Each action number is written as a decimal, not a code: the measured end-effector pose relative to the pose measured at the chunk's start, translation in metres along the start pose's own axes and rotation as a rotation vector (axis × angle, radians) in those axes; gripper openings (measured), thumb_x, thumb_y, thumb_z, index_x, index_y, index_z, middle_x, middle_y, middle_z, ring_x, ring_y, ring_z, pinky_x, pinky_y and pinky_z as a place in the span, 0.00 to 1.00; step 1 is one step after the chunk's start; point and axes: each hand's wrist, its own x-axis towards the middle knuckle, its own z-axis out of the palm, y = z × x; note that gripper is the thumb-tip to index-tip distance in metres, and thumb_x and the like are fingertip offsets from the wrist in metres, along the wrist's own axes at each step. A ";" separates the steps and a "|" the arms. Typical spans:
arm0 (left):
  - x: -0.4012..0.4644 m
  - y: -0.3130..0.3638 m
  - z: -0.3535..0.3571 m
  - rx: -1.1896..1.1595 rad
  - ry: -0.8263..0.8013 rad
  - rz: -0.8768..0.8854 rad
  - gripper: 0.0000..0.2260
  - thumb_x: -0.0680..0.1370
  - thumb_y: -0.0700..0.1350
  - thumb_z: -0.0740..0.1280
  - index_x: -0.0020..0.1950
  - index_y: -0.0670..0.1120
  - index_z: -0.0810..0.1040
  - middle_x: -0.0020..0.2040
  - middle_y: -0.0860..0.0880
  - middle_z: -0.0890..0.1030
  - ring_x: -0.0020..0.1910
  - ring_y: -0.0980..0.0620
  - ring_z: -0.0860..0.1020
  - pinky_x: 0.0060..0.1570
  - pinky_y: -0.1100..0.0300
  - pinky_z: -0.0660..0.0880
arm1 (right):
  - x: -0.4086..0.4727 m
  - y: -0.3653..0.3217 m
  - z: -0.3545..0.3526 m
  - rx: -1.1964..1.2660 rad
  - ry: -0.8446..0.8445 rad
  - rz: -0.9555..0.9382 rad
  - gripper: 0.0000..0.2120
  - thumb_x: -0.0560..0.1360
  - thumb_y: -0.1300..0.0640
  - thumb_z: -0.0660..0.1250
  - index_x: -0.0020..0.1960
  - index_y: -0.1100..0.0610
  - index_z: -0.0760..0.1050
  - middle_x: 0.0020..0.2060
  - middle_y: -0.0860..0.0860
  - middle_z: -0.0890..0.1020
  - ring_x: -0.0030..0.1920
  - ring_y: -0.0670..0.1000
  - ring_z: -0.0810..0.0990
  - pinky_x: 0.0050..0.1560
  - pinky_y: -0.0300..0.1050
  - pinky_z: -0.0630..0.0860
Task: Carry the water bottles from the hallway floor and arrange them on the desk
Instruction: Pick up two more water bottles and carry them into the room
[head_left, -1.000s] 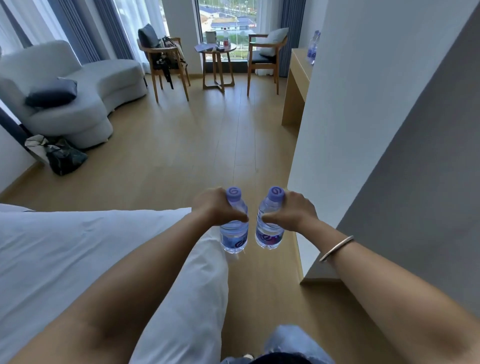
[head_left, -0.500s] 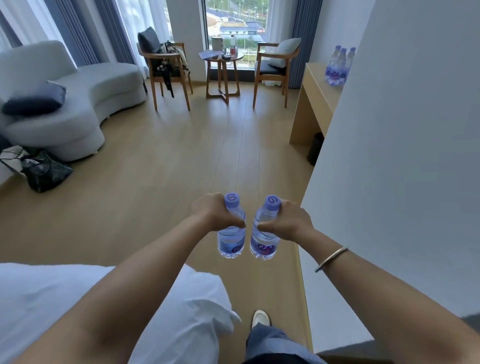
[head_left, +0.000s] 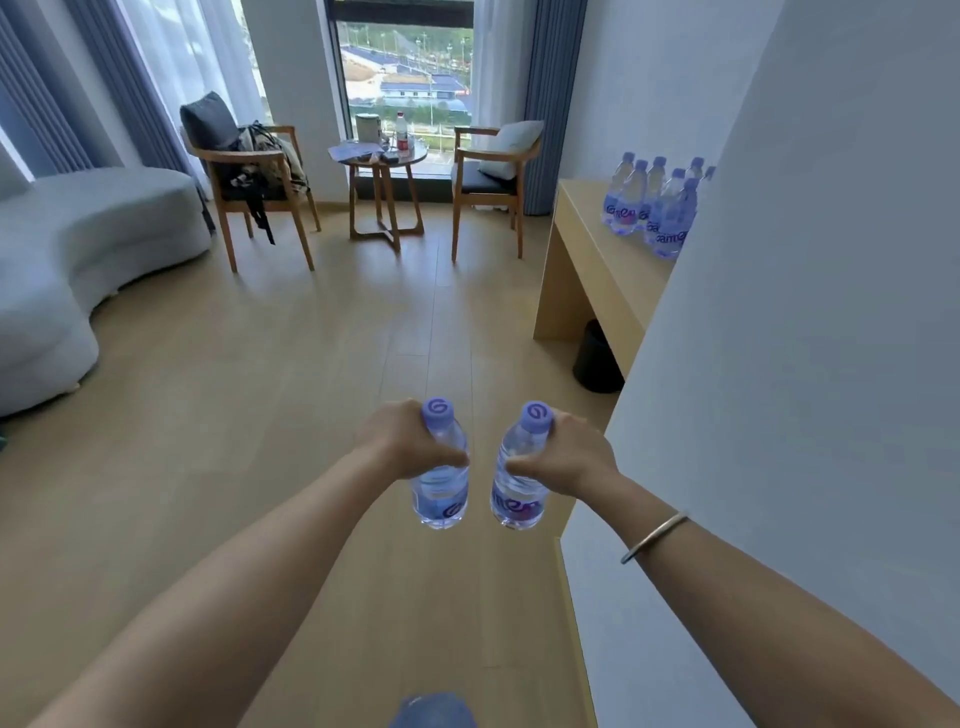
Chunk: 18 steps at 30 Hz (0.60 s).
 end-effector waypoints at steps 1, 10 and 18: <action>0.018 0.002 0.000 0.003 -0.011 0.014 0.20 0.55 0.66 0.70 0.31 0.50 0.73 0.28 0.55 0.75 0.28 0.59 0.72 0.24 0.65 0.63 | 0.016 0.001 0.000 0.001 0.006 0.016 0.14 0.59 0.42 0.70 0.34 0.47 0.67 0.30 0.43 0.73 0.32 0.45 0.72 0.28 0.38 0.63; 0.208 0.023 -0.025 0.006 -0.075 0.218 0.17 0.58 0.60 0.73 0.28 0.49 0.71 0.26 0.55 0.71 0.26 0.57 0.70 0.23 0.64 0.63 | 0.184 -0.005 0.000 0.052 0.076 0.156 0.14 0.57 0.44 0.69 0.33 0.49 0.67 0.30 0.44 0.74 0.32 0.47 0.72 0.28 0.38 0.64; 0.369 0.043 -0.068 -0.033 -0.084 0.333 0.20 0.57 0.60 0.70 0.34 0.44 0.77 0.28 0.52 0.71 0.29 0.50 0.69 0.27 0.63 0.66 | 0.306 -0.020 -0.024 0.136 0.205 0.312 0.13 0.59 0.48 0.70 0.34 0.49 0.66 0.29 0.44 0.72 0.30 0.44 0.70 0.30 0.38 0.63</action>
